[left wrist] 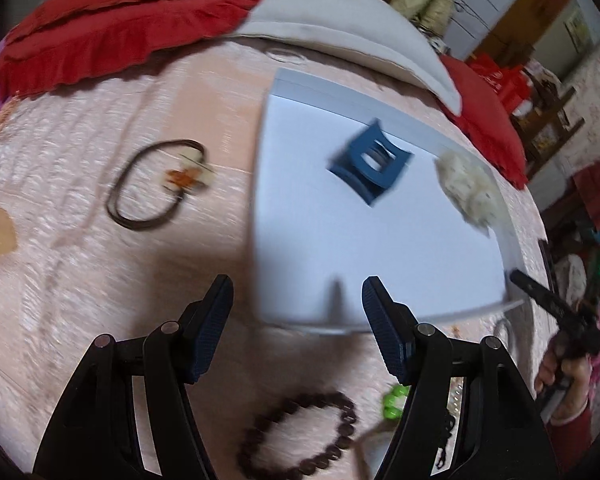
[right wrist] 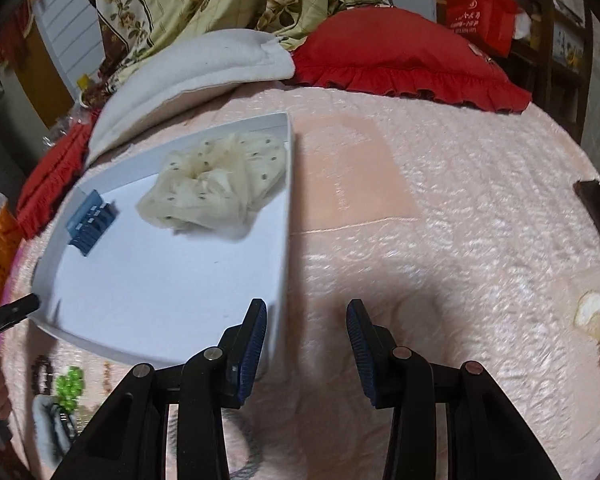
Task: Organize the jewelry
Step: 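Withdraw both tools from the tray back toward the remaining jewelry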
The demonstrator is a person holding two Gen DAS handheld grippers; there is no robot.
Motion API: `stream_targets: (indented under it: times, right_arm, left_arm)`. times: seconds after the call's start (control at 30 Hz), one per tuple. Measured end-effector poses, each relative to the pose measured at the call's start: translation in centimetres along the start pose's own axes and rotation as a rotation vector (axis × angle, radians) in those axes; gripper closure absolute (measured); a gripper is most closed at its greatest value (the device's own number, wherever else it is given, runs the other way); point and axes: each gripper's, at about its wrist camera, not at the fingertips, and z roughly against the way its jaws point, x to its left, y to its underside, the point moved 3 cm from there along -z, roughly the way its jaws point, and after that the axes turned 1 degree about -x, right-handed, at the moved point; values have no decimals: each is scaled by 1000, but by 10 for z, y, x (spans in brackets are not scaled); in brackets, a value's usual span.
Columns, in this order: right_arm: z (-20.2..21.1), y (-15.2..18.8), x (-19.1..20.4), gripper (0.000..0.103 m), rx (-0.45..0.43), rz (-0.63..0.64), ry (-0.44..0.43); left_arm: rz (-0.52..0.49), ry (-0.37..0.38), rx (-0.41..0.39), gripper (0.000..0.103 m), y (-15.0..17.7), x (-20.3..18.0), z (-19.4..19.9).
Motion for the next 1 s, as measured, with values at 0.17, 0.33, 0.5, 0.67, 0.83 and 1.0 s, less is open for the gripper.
stream_targets:
  times: [0.17,0.33,0.5,0.67,0.83,1.0]
  right_arm:
    - [-2,-7,-11,63,-6,-14,28]
    - [-1,-15,-15,63,-6,-13,33]
    - [22,-11,-12,63,-51,-48,-41]
    - [52,15,-6,63,-90,-74,-127]
    - [69,50,-1,63,-92,-65,-200]
    - [72,76,-1,63,-72,-65,-228]
  left_arm:
    - [6,25,-13,36,6,-13,4]
    - [7,-32,-95,36,1,-11,27]
    - [-1,-138,-197,36,-3,-1,62]
    - [-27,-194,-236,35,14,2,87]
    - [-75,-246,-219,35,54,-11,94]
    - [-132,-232,-211,35,99,-37,92]
